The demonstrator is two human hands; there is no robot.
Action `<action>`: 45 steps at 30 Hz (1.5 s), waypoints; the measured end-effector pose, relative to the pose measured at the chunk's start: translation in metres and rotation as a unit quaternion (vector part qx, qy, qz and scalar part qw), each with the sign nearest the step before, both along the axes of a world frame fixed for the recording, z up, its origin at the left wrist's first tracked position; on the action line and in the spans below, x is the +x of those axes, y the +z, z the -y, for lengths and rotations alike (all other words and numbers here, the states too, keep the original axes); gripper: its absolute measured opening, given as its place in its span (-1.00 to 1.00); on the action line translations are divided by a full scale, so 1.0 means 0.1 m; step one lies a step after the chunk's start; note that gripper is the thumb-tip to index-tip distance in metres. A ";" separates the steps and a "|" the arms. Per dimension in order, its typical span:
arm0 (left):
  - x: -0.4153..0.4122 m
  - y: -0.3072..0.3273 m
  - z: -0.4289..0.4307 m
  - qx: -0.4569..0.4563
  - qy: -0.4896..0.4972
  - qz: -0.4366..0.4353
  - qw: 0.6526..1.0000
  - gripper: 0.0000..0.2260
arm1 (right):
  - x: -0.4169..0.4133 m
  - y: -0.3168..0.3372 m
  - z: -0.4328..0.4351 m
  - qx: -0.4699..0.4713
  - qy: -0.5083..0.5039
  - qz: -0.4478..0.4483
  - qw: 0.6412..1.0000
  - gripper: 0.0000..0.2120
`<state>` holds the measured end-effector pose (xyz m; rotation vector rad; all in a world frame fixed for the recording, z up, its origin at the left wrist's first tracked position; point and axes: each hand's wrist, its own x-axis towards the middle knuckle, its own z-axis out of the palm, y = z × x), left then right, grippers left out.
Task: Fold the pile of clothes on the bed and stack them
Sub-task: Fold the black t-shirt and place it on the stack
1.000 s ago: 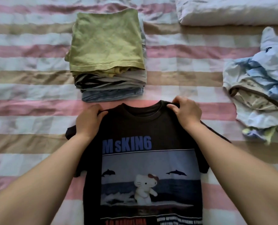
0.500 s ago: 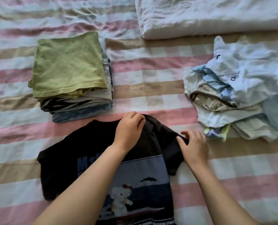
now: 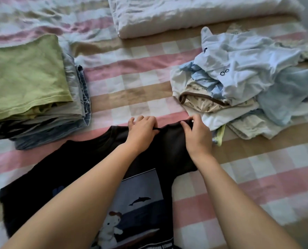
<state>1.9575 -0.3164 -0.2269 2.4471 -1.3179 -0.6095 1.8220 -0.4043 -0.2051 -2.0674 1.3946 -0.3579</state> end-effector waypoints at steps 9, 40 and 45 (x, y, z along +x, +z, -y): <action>-0.03 0.02 -0.56 -0.107 0.105 0.060 0.987 -0.78 | 0.12 -0.09 -0.20 -0.176 0.141 -0.115 0.967 -0.74; 1.29 0.29 -3.83 -0.146 0.340 -0.319 0.873 -0.70 | 2.35 -0.31 -2.64 -0.033 0.551 -0.126 0.824 -0.81; 1.40 0.18 -3.87 -0.063 0.399 -0.128 0.906 -0.75 | 2.36 -0.35 -2.75 -0.064 0.541 -0.134 0.828 -0.80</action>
